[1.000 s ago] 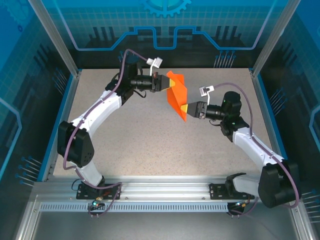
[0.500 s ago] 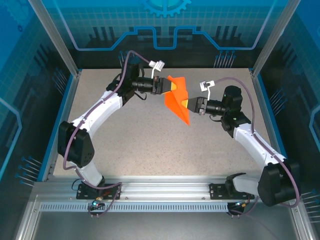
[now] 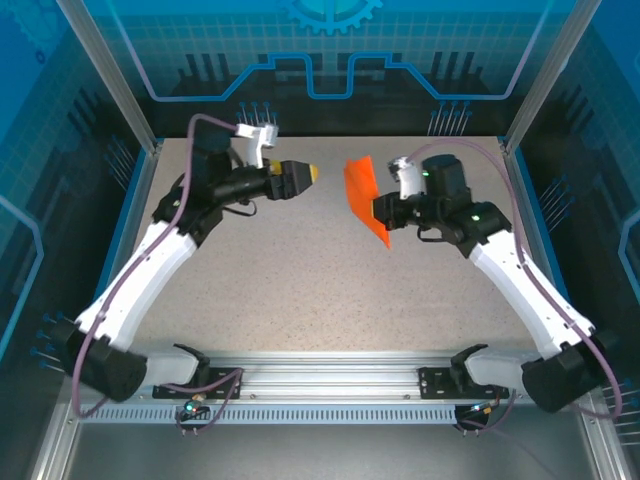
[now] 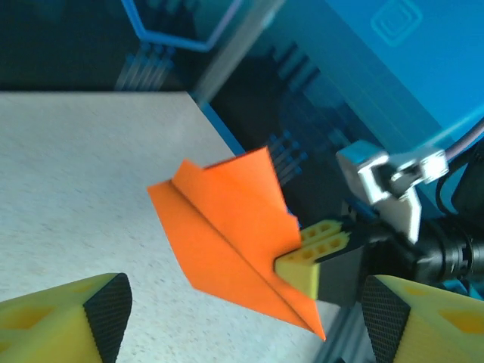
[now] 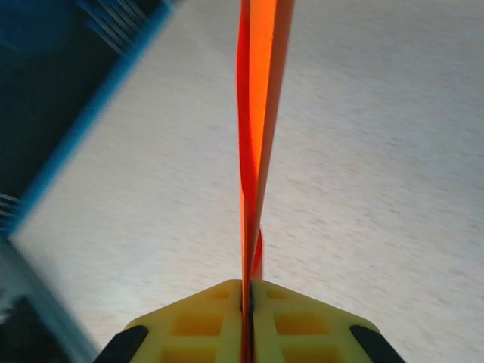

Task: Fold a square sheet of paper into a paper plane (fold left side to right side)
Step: Turn over the paper at the center of the table.

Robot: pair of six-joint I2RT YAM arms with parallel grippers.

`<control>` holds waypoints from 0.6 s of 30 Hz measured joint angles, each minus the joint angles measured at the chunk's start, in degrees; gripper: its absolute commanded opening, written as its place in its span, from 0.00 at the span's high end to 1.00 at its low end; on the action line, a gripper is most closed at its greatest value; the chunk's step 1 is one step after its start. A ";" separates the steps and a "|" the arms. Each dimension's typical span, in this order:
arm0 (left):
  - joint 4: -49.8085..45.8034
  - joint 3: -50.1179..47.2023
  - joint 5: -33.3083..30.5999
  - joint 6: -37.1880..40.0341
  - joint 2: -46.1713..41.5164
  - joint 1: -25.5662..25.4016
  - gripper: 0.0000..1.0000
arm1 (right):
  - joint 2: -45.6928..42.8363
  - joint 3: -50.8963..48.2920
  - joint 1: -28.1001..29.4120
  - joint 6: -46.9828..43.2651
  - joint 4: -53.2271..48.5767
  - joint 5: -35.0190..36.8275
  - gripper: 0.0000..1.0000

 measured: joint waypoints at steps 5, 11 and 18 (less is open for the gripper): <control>-0.59 -3.58 -10.78 1.16 -9.25 0.00 0.12 | 12.72 9.01 9.62 -2.40 -13.75 26.58 0.90; -2.32 -4.72 -17.94 2.38 -13.42 0.00 0.11 | 30.21 16.98 17.44 -3.13 -26.25 49.29 0.90; -3.63 -5.35 -19.74 2.95 -13.40 0.00 0.11 | 47.19 25.18 23.56 -4.24 -34.73 61.44 0.89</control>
